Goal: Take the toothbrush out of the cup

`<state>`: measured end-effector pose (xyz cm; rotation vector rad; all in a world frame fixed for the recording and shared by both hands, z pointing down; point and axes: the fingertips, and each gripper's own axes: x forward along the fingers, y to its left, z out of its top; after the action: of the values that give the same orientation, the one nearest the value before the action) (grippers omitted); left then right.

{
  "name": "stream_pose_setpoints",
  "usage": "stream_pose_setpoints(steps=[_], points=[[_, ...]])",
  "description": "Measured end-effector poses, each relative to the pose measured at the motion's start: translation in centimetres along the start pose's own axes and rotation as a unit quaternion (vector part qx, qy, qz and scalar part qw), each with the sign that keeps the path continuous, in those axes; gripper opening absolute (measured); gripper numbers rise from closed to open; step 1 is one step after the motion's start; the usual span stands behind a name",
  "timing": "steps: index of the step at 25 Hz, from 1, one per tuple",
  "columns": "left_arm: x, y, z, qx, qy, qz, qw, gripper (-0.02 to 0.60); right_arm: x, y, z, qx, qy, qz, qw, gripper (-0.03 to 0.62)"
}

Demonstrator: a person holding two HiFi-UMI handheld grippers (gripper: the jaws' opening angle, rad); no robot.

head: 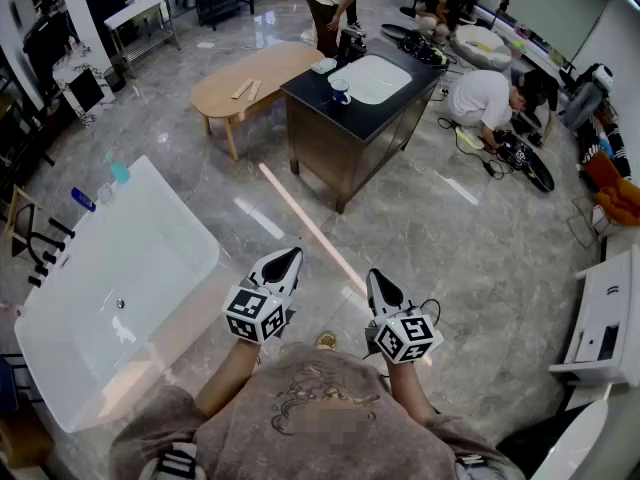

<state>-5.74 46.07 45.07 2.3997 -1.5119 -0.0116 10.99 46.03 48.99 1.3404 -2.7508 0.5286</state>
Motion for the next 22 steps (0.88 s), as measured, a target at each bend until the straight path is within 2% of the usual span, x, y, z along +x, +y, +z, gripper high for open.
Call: stream_pose_setpoints(steps=[11, 22], points=[[0.6, -0.9, 0.2, -0.005, -0.004, 0.009, 0.9999, 0.018, -0.5, -0.9, 0.6, 0.001, -0.004, 0.004, 1.0, 0.003], [4.1, -1.4, 0.1, -0.009, -0.012, 0.033, 0.9994, 0.018, 0.4, -5.3, 0.5, 0.004, 0.019, 0.011, 1.0, 0.003]])
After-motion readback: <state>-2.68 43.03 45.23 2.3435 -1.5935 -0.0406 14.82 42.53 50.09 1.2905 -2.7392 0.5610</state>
